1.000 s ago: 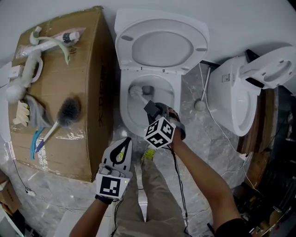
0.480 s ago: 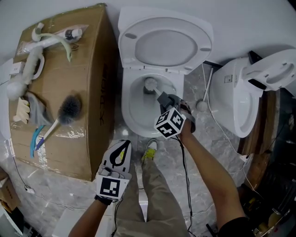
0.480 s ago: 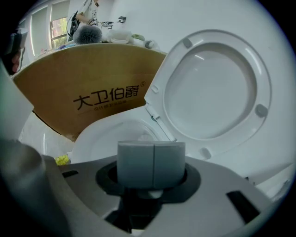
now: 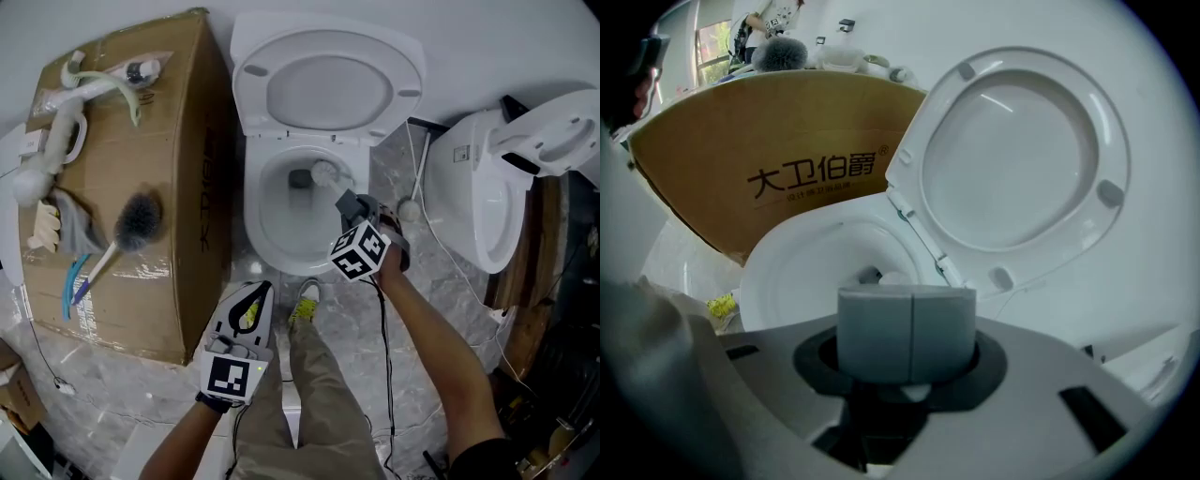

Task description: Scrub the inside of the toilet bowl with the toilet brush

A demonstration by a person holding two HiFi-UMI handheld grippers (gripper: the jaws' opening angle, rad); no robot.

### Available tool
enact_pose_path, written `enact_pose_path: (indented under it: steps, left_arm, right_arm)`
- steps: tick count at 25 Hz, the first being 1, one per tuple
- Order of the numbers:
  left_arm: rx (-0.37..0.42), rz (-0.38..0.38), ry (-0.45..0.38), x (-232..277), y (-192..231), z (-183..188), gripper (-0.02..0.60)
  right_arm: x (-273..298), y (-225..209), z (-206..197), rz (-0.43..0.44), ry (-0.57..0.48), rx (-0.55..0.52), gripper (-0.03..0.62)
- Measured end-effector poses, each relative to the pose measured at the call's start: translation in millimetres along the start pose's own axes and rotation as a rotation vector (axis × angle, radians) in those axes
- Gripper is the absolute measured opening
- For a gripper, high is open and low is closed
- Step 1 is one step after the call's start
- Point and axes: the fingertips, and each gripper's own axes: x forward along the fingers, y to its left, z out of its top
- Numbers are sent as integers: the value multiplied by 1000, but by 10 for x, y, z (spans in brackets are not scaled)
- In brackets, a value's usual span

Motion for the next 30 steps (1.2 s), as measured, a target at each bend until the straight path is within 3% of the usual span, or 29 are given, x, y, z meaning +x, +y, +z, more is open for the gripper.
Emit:
enact_pose_path:
  steps: [8, 15, 21, 24, 30]
  left_arm:
    - [-7, 4, 26, -22, 11, -73, 12]
    - [47, -19, 13, 12, -109, 37, 12]
    - [40, 1, 11, -43, -42, 46, 12]
    - [38, 10, 22, -70, -19, 21, 12]
    - [36, 30, 24, -105, 12, 36, 12]
  right_arm:
    - [-152, 20, -282, 13, 32, -35, 150]
    - [-306, 192, -614, 49, 70, -50, 149]
    - [-401, 472, -870, 137, 87, 78, 149]
    - [-490, 652, -951, 163, 92, 91, 149]
    - [-633, 1042, -866, 238, 103, 148, 149]
